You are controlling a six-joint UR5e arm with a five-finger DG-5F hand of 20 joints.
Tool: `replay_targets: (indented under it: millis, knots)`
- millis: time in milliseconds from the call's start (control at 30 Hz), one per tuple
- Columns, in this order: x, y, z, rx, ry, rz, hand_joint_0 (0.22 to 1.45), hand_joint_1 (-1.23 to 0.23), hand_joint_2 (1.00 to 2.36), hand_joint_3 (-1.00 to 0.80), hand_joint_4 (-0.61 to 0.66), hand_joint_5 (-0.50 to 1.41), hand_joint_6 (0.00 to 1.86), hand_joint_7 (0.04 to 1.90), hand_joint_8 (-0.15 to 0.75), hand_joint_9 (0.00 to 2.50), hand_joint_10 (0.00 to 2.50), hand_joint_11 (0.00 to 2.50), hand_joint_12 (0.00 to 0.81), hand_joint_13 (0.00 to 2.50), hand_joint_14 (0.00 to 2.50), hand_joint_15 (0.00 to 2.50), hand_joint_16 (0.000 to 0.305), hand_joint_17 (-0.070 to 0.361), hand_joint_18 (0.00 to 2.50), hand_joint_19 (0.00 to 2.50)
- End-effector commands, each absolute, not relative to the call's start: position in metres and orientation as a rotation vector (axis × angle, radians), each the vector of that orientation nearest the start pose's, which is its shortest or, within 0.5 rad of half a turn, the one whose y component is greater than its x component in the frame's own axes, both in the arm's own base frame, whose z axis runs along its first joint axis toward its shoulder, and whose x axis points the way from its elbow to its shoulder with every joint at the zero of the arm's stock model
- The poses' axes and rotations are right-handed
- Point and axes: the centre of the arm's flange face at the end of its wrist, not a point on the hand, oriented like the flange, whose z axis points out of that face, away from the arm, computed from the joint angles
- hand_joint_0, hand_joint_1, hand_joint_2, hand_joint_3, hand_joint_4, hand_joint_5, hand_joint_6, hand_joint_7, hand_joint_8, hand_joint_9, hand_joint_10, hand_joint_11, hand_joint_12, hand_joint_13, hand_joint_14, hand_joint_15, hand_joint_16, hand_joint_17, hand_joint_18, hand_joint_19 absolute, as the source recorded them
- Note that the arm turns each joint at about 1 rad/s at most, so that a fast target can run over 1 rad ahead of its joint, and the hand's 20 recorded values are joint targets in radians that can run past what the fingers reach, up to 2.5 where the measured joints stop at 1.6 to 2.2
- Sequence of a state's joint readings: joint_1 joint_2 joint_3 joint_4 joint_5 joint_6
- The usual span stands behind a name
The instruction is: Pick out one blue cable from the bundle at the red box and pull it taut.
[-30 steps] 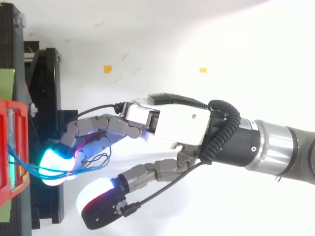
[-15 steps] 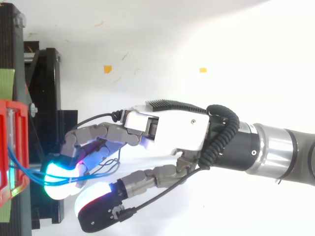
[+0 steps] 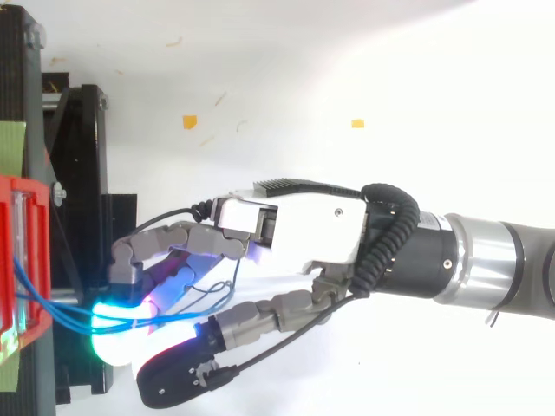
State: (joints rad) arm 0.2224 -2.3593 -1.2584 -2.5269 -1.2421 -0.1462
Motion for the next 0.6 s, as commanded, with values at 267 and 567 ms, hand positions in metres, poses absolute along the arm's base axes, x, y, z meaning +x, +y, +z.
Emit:
replay_targets:
  millis: [267, 567]
  knots:
    - [0.775, 0.002, 0.196, 1.119, 1.085, 1.138, 0.56, -0.55, 1.0, -0.48, 0.12, -0.11, 0.69, 0.99, 0.28, 0.92, 0.03, 0.7, 0.3, 0.7, 0.02, 0.39, 0.045, 0.101, 0.6, 0.61]
    - [0.779, -0.008, 0.207, 1.144, 1.112, 1.144, 0.61, -0.53, 1.02, -0.28, 0.11, -0.12, 0.79, 0.88, 0.286, 0.93, 0.03, 0.71, 0.299, 0.7, 0.02, 0.41, 0.044, 0.099, 0.61, 0.62]
